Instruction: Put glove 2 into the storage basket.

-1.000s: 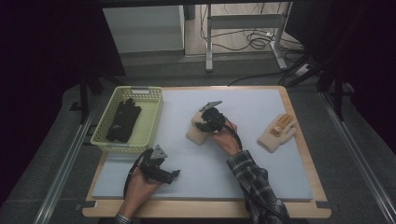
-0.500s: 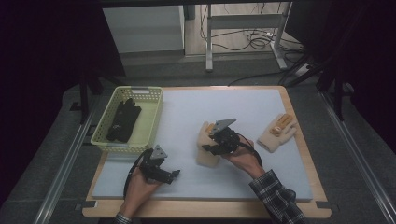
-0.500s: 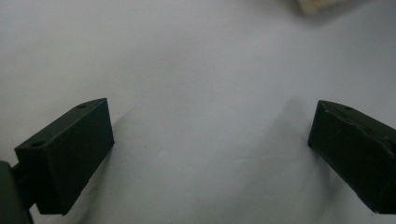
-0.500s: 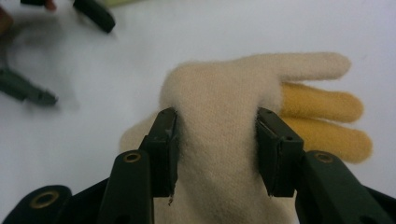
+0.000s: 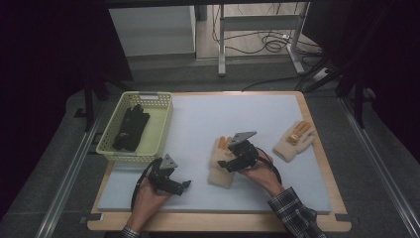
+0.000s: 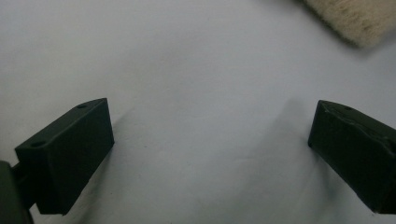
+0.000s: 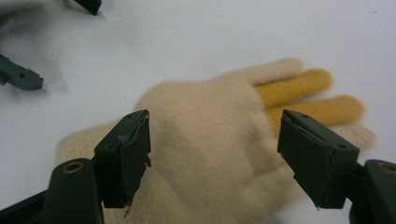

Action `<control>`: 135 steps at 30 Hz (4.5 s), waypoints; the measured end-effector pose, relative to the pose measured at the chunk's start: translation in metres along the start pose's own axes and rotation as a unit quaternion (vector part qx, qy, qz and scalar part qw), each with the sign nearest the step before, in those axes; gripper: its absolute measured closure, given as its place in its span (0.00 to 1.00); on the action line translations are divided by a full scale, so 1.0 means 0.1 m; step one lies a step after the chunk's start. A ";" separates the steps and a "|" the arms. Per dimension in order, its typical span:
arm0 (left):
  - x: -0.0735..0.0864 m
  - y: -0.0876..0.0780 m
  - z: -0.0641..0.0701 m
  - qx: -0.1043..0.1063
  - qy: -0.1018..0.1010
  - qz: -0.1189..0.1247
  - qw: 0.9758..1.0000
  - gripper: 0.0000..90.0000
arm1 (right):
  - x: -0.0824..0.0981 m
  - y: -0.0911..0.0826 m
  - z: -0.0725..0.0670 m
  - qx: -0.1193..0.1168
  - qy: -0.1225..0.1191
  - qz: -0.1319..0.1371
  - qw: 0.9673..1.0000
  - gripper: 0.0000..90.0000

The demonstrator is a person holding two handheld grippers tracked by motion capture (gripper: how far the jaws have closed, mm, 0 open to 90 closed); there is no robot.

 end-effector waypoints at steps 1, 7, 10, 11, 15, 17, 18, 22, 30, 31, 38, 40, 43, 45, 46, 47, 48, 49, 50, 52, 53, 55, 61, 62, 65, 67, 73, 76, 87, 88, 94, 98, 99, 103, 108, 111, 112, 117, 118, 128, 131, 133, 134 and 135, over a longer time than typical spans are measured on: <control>0.00 0.00 0.00 0.000 0.000 0.000 1.000 0.00 | 0.01 -0.04 0.02 0.009 0.006 0.002 1.000 0.28; 0.00 0.00 0.00 0.000 0.000 0.000 1.000 0.00 | 0.09 -0.26 0.19 0.052 0.036 0.011 0.998 0.28; 0.00 0.00 0.00 0.000 0.000 0.000 1.000 0.00 | 0.14 -0.37 0.30 0.075 0.051 0.013 0.996 0.28; 0.00 0.00 0.00 0.000 0.000 0.000 1.000 0.00 | 0.16 -0.41 0.34 0.084 0.058 0.015 0.995 0.28; 0.00 0.00 0.00 0.000 0.001 0.000 1.000 0.00 | 0.23 -0.57 0.51 0.116 0.067 0.015 0.991 0.28; 0.00 0.00 0.00 0.000 0.001 0.000 1.000 0.00 | 0.26 -0.66 0.60 0.129 0.073 0.013 0.989 0.29; 0.00 0.00 0.00 0.000 0.001 0.000 1.000 0.00 | 0.27 -0.70 0.64 0.138 0.076 0.014 0.988 0.29; 0.00 0.00 0.00 0.000 0.001 0.000 1.000 0.00 | 0.32 -0.89 0.83 0.168 0.090 0.017 0.982 0.31; 0.00 0.00 0.00 0.000 0.002 -0.001 1.000 0.00 | 0.43 -1.29 1.23 0.239 0.127 0.016 0.962 0.31; 0.00 0.00 0.00 0.000 0.002 -0.001 1.000 0.00 | 0.46 -1.33 1.27 0.247 0.129 0.014 0.960 0.31; 0.00 0.00 0.00 0.000 0.002 -0.001 1.000 0.00 | 0.67 -1.35 1.51 0.274 0.139 0.001 0.952 0.31; 0.00 0.00 0.00 0.000 0.002 -0.001 1.000 0.00 | 0.74 -1.31 1.56 0.278 0.141 -0.004 0.950 0.31; 0.00 0.00 0.00 0.000 0.001 0.000 1.000 0.00 | 0.84 -1.22 1.62 0.281 0.142 -0.009 0.949 0.31; 0.00 0.00 0.00 0.000 0.001 0.000 1.000 0.00 | 0.90 -1.15 1.66 0.285 0.134 -0.018 0.949 0.34; 0.00 0.00 0.00 0.000 0.003 -0.002 1.000 0.00 | 0.92 -1.14 1.68 0.285 0.130 -0.021 0.949 0.35; 0.00 0.00 0.00 0.000 0.002 -0.002 1.000 0.00 | 0.94 -1.11 1.69 0.286 0.128 -0.021 0.949 0.38; 0.00 0.00 0.00 0.000 0.002 -0.002 1.000 0.00 | 0.95 -1.11 1.69 0.284 0.130 -0.014 0.950 0.44; 0.00 0.00 0.00 0.000 0.002 -0.002 1.000 0.00 | 0.95 -1.10 1.69 0.283 0.136 -0.008 0.949 0.52; 0.00 0.00 0.00 0.000 0.002 -0.002 1.000 0.00 | 0.95 -1.11 1.69 0.282 0.141 -0.006 0.949 0.60; 0.00 0.00 0.00 0.000 0.002 -0.002 1.000 0.00 | 0.95 -1.11 1.66 0.286 0.142 -0.007 0.948 0.66; 0.00 0.00 0.00 0.000 0.002 -0.002 1.000 0.00 | 0.94 -1.11 1.64 0.289 0.139 -0.010 0.947 0.68; 0.00 0.00 0.00 0.000 0.002 -0.002 1.000 0.00 | 0.92 -1.11 1.61 0.290 0.131 -0.015 0.948 0.69; 0.00 0.00 0.00 0.000 0.002 -0.002 1.000 0.00 | 0.75 -1.23 1.47 0.272 0.119 0.010 0.955 0.69; 0.00 0.00 0.00 0.000 0.002 -0.002 1.000 0.00 | 0.71 -1.25 1.43 0.267 0.116 0.013 0.956 0.69; 0.00 0.00 0.00 0.000 0.002 -0.002 1.000 0.00 | 0.60 -1.27 1.31 0.254 0.109 0.026 0.961 0.69; 0.00 0.00 0.00 0.000 0.002 -0.002 1.000 0.00 | 0.53 -1.28 1.22 0.243 0.102 0.033 0.964 0.69; 0.00 0.00 0.00 0.000 0.002 -0.002 1.000 0.00 | 0.29 -1.26 0.93 0.203 0.079 0.053 0.975 0.69; 0.00 0.00 0.00 0.000 0.002 -0.001 1.000 0.00 | 0.18 -1.24 0.79 0.180 0.071 0.061 0.979 0.69; 0.00 0.00 0.00 0.000 0.001 0.000 1.000 0.00 | -0.23 -1.01 0.19 0.086 0.039 0.078 0.992 0.68; 0.00 0.00 0.00 -0.001 0.001 0.000 1.000 0.00 | -0.27 -0.97 0.14 0.077 0.036 0.078 0.993 0.68; 0.00 0.00 0.00 -0.001 0.001 0.000 1.000 0.00 | -0.40 -0.66 -0.15 0.031 0.018 0.066 0.997 0.67; 0.00 0.00 0.00 -0.001 0.002 0.000 1.000 0.00 | -0.38 -0.42 -0.22 0.026 0.010 0.048 0.998 0.66; 0.00 0.00 0.00 -0.001 0.002 0.000 1.000 0.00 | -0.35 -0.35 -0.23 0.027 0.010 0.042 0.999 0.66; 0.00 0.00 0.00 -0.001 0.001 0.001 1.000 0.00 | -0.21 -0.11 -0.23 0.032 0.014 0.014 0.999 0.59; 0.00 0.00 0.00 0.000 0.002 -0.001 1.000 0.00 | -0.06 0.04 -0.26 0.041 0.020 -0.001 0.999 0.46; 0.00 0.00 0.00 0.000 0.002 -0.001 1.000 0.00 | -0.03 0.04 -0.26 0.041 0.025 0.004 0.999 0.43; 0.00 0.00 0.00 0.000 0.002 -0.001 1.000 0.00 | -0.04 0.03 -0.26 0.041 0.026 0.005 0.999 0.41; 0.00 0.00 0.00 -0.001 0.001 0.000 1.000 0.00 | -0.13 -0.17 -0.22 0.044 0.016 0.022 0.999 0.40; 0.00 0.00 0.00 -0.001 0.001 0.000 1.000 0.00 | -0.14 -0.23 -0.21 0.044 0.020 0.030 0.998 0.40; 0.00 0.00 0.00 -0.001 0.000 0.000 1.000 0.00 | 0.16 -0.53 -0.11 0.053 0.029 0.018 0.998 0.74; 0.00 0.00 0.00 -0.001 0.000 0.000 1.000 0.00 | 0.27 -0.56 -0.14 0.043 0.025 0.018 0.999 0.87; 0.00 0.00 0.00 0.000 0.001 -0.001 1.000 0.00 | 0.33 -0.56 -0.17 0.036 0.025 0.017 0.999 0.92; 0.00 0.00 0.00 0.000 0.001 -0.001 1.000 0.00 | 0.36 -0.55 -0.20 0.033 0.026 0.016 0.999 0.95; 0.00 0.00 0.00 0.000 0.001 -0.001 1.000 0.00 | 0.39 -0.54 -0.21 0.030 0.025 0.014 0.999 0.97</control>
Point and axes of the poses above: each handheld gripper's, and its own axes: y roughly forward along the jaws, x roughly out of its underside, z roughly to its right, the point moved 4 cm from there along y, roughly forward along the jaws, and after that the axes turned 8 degrees about z, right-handed, at the moved point
